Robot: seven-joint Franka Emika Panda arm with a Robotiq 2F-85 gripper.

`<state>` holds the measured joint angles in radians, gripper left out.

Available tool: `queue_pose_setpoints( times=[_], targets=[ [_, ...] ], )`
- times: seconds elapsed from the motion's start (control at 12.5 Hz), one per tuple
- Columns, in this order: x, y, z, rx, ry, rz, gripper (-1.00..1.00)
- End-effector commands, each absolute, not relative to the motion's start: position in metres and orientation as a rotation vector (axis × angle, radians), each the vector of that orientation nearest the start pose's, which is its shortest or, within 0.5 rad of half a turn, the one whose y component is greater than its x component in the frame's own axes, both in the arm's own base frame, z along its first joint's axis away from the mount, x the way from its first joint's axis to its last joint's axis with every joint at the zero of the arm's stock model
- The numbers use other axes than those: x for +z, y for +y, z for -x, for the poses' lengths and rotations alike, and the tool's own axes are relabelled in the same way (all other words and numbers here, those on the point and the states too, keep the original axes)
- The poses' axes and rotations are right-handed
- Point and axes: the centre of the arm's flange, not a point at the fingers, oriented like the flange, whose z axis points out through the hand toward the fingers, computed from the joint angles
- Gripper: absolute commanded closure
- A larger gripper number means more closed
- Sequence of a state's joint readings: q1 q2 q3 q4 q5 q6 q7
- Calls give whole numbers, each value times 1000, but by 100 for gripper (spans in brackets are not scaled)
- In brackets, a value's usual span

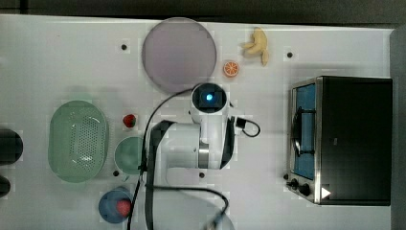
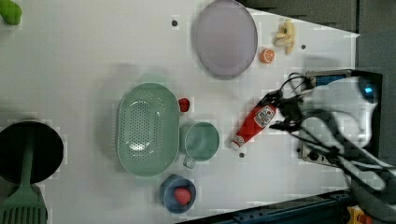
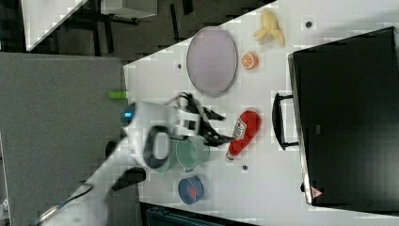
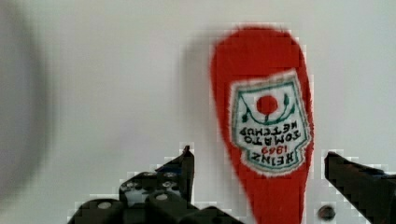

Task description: Pick Ketchup from oven and place it on table.

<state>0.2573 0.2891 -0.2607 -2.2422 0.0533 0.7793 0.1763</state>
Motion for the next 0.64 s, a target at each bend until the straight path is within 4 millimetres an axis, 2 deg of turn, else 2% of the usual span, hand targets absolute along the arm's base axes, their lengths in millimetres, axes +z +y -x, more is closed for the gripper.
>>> queue_pose_setpoints(
  times=[0.08,0.24,0.4,0.64],
  targets=[
    [393,-13,-574,-48,1574,2659,-100],
    [467,-11,-575,-10,1553,2657,-100],
    [525,-12,-573,27,1544,2671,-100],
    [578,-17,-562,111,1565,2730,-100]
  ],
)
